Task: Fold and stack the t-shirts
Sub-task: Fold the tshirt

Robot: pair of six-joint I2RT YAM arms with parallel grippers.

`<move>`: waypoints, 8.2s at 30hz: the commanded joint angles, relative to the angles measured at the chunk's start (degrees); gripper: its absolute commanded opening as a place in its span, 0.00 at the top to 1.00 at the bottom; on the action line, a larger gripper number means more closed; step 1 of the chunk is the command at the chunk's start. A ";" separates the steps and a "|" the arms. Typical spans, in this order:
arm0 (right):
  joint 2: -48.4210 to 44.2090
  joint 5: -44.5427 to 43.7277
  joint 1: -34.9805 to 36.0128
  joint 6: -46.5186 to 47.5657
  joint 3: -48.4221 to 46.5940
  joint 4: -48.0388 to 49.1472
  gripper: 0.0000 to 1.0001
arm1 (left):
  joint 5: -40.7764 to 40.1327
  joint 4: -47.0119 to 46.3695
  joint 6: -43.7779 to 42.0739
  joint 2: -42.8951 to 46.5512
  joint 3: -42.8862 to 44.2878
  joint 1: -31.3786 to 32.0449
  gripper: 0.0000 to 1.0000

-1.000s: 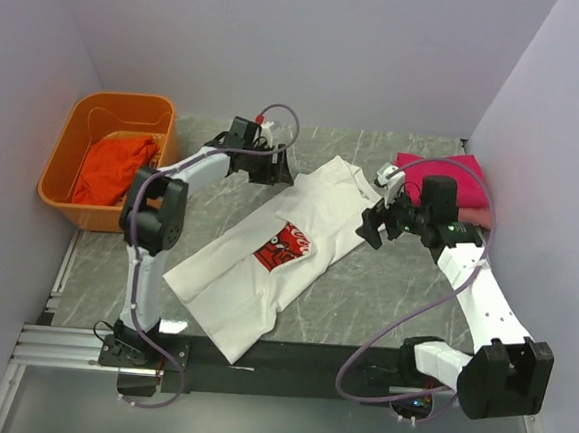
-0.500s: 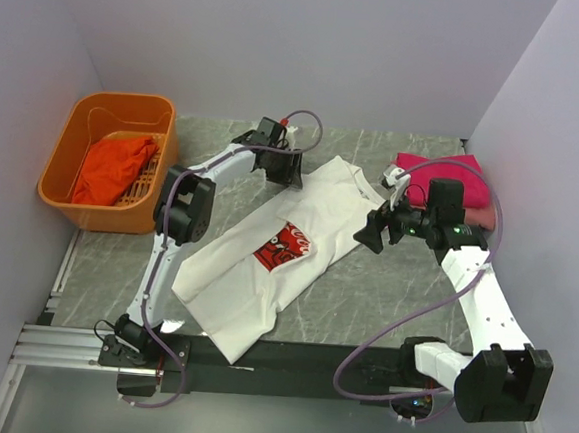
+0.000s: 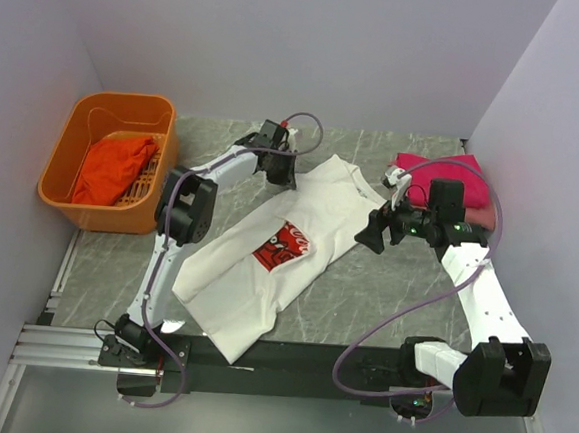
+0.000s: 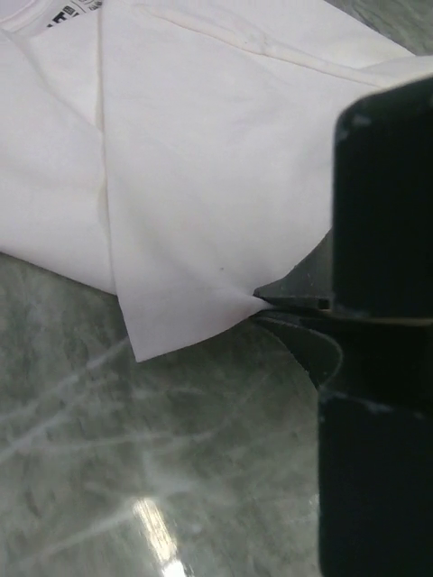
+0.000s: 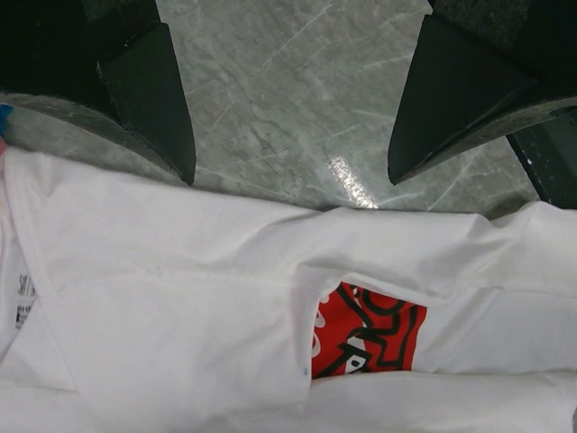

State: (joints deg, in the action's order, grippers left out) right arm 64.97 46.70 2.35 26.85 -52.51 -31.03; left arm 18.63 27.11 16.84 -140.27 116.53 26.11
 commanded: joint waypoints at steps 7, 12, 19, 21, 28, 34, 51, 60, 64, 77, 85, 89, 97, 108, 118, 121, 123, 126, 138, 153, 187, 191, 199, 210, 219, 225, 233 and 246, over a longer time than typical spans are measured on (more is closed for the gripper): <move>2.61 -0.73 -1.12 -1.71 -0.66 0.52 0.09 | -13.27 -0.31 11.72 5.97 -4.82 -10.98 1.00; 6.21 -4.94 -1.03 -10.12 -0.31 5.62 0.11 | -15.72 -2.06 15.50 8.25 -10.69 -14.42 1.00; 18.93 -10.31 -0.94 -25.43 -7.05 13.79 0.12 | -10.05 -10.32 19.63 16.15 -20.11 -17.32 0.91; 23.77 -9.96 -0.42 -31.37 -11.19 14.06 0.12 | -8.01 -12.95 19.72 18.35 -21.86 -17.58 0.68; 50.47 -10.48 8.54 -45.11 -35.33 13.01 0.16 | -6.50 -17.19 14.64 38.27 -27.14 -18.46 0.36; 64.21 -16.37 14.17 -51.63 -50.22 7.47 0.33 | -11.16 -18.06 6.39 62.86 -41.18 -20.04 0.25; 71.08 -22.79 14.97 -58.05 -53.04 9.23 0.53 | -16.52 -15.33 1.09 107.92 -78.21 -20.04 0.12; 69.59 -21.39 9.88 -54.90 -54.45 7.92 1.00 | -14.94 -16.30 1.35 108.62 -78.21 -20.04 0.13; 71.34 -20.95 6.18 -51.03 -60.67 2.40 1.00 | -12.66 -17.09 1.53 108.54 -78.39 -20.04 0.12; 80.23 -25.16 -0.32 -36.45 -81.35 -13.62 0.78 | 0.43 -17.18 1.96 99.67 -77.60 -20.13 0.10; 61.79 -11.47 -0.77 -15.71 -64.94 -19.94 0.54 | 3.95 -12.27 16.80 87.45 -77.68 -19.96 0.18; 46.18 -8.72 3.17 -3.68 -47.40 -19.17 0.52 | -4.97 -6.66 21.12 83.50 -79.00 -16.72 0.20; 9.17 -17.43 17.59 6.55 -8.62 8.96 0.10 | -13.26 -0.85 21.74 70.93 -76.37 -5.38 0.22; -2.91 4.45 17.51 18.58 2.57 -5.36 0.30 | -19.08 -0.04 26.48 63.55 -77.94 0.43 0.42; -8.63 -4.68 24.89 33.04 8.65 -13.17 0.29 | -14.24 -0.58 31.75 65.02 -82.15 4.90 0.99; -10.39 -4.60 25.77 38.61 11.37 -14.94 0.28 | -12.05 -0.31 35.79 71.00 -85.23 8.24 0.99; -11.62 -4.60 27.35 40.47 13.30 -14.33 0.28 | -10.20 -0.39 38.77 73.98 -86.73 11.66 0.99; -12.50 -5.74 30.86 40.12 15.32 -12.48 0.27 | -9.84 1.18 42.65 76.79 -88.31 16.93 0.99; -14.70 -11.63 30.53 34.68 12.18 -7.66 0.27 | -22.02 6.99 46.28 93.04 -83.67 24.69 0.36; -5.92 -4.43 10.33 -6.14 1.37 4.57 0.36 | -3.42 -27.29 27.36 45.47 -56.91 -14.50 0.48; -3.89 2.70 0.55 -10.42 3.03 7.56 0.40 | -4.92 -20.52 30.18 10.19 -23.72 -14.86 0.94; -3.62 2.96 0.55 -10.24 2.94 7.30 0.40 | -6.41 -22.28 29.48 13.61 -25.29 -14.86 0.99; -2.74 3.31 0.55 -9.80 2.68 6.59 0.40 | -5.71 -24.83 27.72 18.45 -26.71 -14.68 0.99; -2.48 3.40 0.38 -9.54 2.59 6.06 0.40 | -5.54 -24.74 25.79 18.10 -24.16 -11.43 0.99; -2.04 3.58 0.46 -9.18 2.33 5.45 0.40 | -5.71 -24.30 25.08 17.22 -22.05 -9.50 0.99; -2.13 3.75 0.37 -9.01 2.33 5.27 0.40 | -11.51 -20.70 27.62 19.06 -23.88 -10.46 0.69; -1.78 4.19 0.46 -8.83 2.24 4.92 0.40 | -10.29 -25.88 33.78 21.27 -32.95 -13.28 0.48; -1.42 4.72 0.29 -8.83 2.06 4.66 0.40 | -8.88 -24.56 39.14 15.73 -30.92 -13.36 0.49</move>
State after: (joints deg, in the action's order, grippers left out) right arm 63.24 49.69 3.05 17.47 -49.36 -26.28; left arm 9.26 3.70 54.28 -123.44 83.81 12.58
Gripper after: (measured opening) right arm 0.599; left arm 0.512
